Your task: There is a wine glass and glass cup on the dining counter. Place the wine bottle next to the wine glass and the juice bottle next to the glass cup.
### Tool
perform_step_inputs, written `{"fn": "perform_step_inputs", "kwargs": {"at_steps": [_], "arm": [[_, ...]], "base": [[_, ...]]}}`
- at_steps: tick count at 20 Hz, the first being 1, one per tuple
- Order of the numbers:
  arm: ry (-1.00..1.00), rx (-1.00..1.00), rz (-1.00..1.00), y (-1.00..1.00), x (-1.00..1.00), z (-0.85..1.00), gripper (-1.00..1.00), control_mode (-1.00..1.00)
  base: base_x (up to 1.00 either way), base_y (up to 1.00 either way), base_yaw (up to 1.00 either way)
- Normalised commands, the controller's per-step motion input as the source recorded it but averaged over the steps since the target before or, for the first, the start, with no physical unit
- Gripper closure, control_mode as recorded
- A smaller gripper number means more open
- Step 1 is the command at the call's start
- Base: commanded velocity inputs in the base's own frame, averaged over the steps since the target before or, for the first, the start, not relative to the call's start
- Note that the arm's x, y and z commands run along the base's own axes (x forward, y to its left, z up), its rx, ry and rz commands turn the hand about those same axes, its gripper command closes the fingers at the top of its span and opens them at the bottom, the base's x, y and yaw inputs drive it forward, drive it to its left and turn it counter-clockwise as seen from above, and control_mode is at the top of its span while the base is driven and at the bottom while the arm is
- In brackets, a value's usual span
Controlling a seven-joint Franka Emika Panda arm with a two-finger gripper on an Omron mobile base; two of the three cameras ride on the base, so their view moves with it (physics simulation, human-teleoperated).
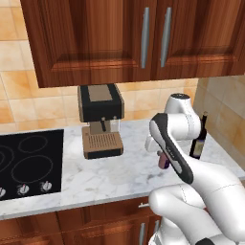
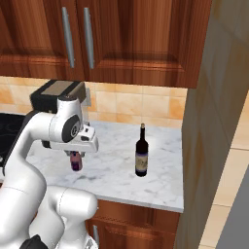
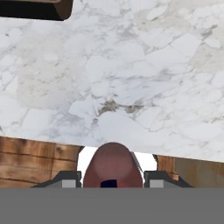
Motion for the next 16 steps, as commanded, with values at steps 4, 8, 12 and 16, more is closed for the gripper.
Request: {"fn": "perform_step_inputs", "kwargs": {"at_steps": [4, 8, 12, 16], "arm": [[0.00, 0.00, 0.00, 0.00, 0.00, 0.00, 1.00, -1.00], [0.00, 0.00, 0.00, 0.00, 0.00, 0.00, 1.00, -1.00], [0.00, 0.00, 0.00, 0.00, 0.00, 0.00, 1.00, 1.00], [0.00, 0.00, 0.00, 0.00, 0.00, 0.00, 1.00, 1.00]], "base": [[0.00, 0.00, 0.00], [0.00, 0.00, 0.00], [-0.19, 0.02, 0.00], [-0.52, 0.17, 0.04]]}}
